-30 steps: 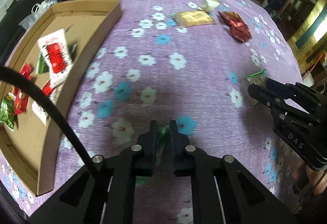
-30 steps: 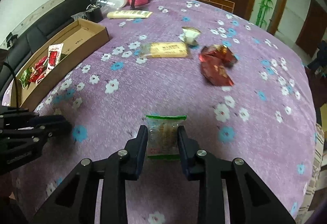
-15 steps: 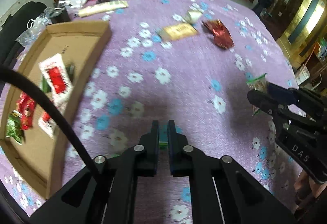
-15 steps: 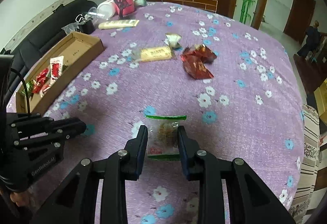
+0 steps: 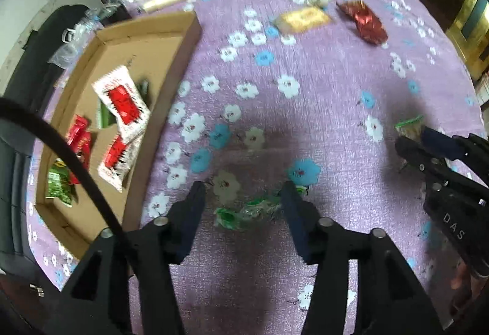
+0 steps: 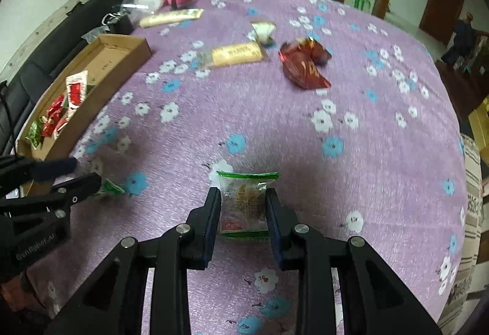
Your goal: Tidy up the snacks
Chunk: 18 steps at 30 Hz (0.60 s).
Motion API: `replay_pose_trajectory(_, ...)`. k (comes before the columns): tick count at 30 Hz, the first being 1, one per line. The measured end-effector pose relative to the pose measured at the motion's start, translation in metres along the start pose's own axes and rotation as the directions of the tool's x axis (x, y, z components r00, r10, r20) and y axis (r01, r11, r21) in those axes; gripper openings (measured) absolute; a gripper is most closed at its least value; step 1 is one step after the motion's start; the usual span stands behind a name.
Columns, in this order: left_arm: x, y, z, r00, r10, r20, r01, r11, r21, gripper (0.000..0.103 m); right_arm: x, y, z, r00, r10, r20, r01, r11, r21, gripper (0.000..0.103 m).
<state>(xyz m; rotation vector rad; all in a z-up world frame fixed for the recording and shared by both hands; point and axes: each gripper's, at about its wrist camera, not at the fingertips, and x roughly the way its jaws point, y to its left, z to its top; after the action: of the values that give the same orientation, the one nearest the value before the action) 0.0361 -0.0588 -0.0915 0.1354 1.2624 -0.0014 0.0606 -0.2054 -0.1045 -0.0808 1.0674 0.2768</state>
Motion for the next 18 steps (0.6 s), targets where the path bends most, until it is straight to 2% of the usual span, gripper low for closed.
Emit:
replay_pose_trajectory(1,0.005,0.002,0.002,0.999,-0.02,-0.041,0.02,1.0,-0.011,0.055,0.001,0.0,0.0,1.0,-0.004,-0.003,0.004,1.0,0.001,0.029)
replay_pose_trajectory(3,0.009,0.007,0.005,0.995,-0.058,-0.075,0.056,0.998,-0.035,0.055,0.003,0.0,0.0,1.0,-0.013,-0.016,0.013,1.0,-0.002,0.029)
replay_pose_trajectory(6,0.015,0.008,0.005,0.992,-0.056,-0.117,0.05,0.997,-0.058,0.056,0.006,-0.001,0.002,1.0,-0.016,-0.026,0.016,1.0,0.005,0.029)
replay_pose_trajectory(8,0.017,0.007,0.001,0.985,-0.08,-0.155,0.071,0.996,-0.061,0.057,0.008,0.0,0.003,0.999,-0.017,-0.03,0.017,1.0,0.003,0.029)
replay_pose_trajectory(10,0.016,0.003,-0.003,0.982,-0.094,-0.162,0.087,0.995,-0.049,0.059,0.009,0.0,0.004,0.999,-0.012,-0.036,0.012,1.0,0.002,0.029)
replay_pose_trajectory(12,0.021,0.002,-0.006,0.982,-0.067,-0.176,0.06,0.997,-0.043,0.064,0.011,0.0,0.003,0.999,-0.007,-0.04,0.007,1.0,0.001,0.03)
replay_pose_trajectory(17,0.025,0.0,-0.002,0.982,-0.092,-0.165,0.087,0.995,-0.038,0.065,0.012,-0.003,0.003,0.999,0.014,-0.036,-0.014,1.0,0.008,0.031)
replay_pose_trajectory(18,0.025,-0.002,-0.001,0.982,-0.095,-0.163,0.09,0.995,-0.033,0.062,0.012,-0.004,0.003,0.999,0.017,-0.037,-0.017,1.0,0.01,0.031)
